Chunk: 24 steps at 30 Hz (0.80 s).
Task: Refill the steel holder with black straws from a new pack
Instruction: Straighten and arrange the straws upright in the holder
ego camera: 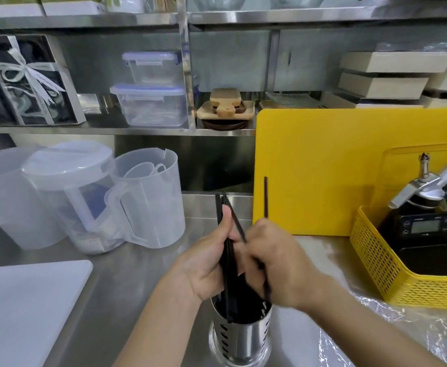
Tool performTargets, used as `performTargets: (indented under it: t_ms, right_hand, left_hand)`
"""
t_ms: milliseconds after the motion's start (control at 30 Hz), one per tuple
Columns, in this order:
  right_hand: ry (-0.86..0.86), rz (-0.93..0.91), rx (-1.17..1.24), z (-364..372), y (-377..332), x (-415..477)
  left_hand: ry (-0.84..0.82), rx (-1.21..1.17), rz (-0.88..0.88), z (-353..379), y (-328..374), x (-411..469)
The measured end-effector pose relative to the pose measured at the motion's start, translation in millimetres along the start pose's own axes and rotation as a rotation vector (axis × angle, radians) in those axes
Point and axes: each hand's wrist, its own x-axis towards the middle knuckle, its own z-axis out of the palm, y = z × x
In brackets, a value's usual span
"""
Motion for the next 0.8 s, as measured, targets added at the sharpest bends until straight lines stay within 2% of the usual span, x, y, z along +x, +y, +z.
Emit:
performTargets:
  t_ms: [67,167,267,333,433,500,533,600,633,700,733,800]
  right_hand:
    - [-0.047,-0.113,-0.032,9.7,1.6,-9.3]
    - [-0.008,-0.187,-0.044,16.6,4.8,-18.5]
    - [-0.047,-0.233,0.043,23.6,3.8,-22.5]
    - [-0.024,-0.221,-0.020,27.2,4.4,-28.1]
    - [0.037,-0.129,-0.261,26.7,10.7,-38.7]
    - [0.001,-0.056,-0.267,25.2,15.6,-45.0]
    - [-0.025,0.007,-0.215,25.7,18.0,-48.4]
    - [0.026,0.292,0.076,30.0,18.0,-53.1]
    - [0.141,0.509,0.337,32.2,15.1,-52.4]
    - [0.501,0.897,0.859,35.0,11.5,-44.6]
    - [0.645,1.033,1.026,35.8,11.6,-40.1]
    - [0.739,1.232,1.131,36.5,13.1,-28.0]
  left_hand:
    - [-0.043,0.042,0.011,4.1,2.8,-5.4]
    - [-0.073,0.068,0.059,7.2,8.2,-11.0]
    - [-0.091,-0.083,0.052,8.3,8.2,-8.6]
    - [-0.025,-0.107,0.100,6.3,5.8,-3.3]
    - [-0.015,-0.239,0.206,0.7,10.6,2.6]
    - [0.006,-0.286,0.305,-5.5,16.5,6.8]
    - [0.035,-0.275,0.372,-8.9,18.8,9.0]
    - [0.108,-0.238,0.514,-11.6,21.3,12.3]
    - [0.150,-0.228,0.577,-12.0,21.8,13.8]
    - [0.246,-0.224,0.673,-11.3,22.5,15.7]
    - [0.288,-0.233,0.707,-10.2,21.3,16.9]
    - [0.334,-0.292,0.743,-6.6,17.3,18.6]
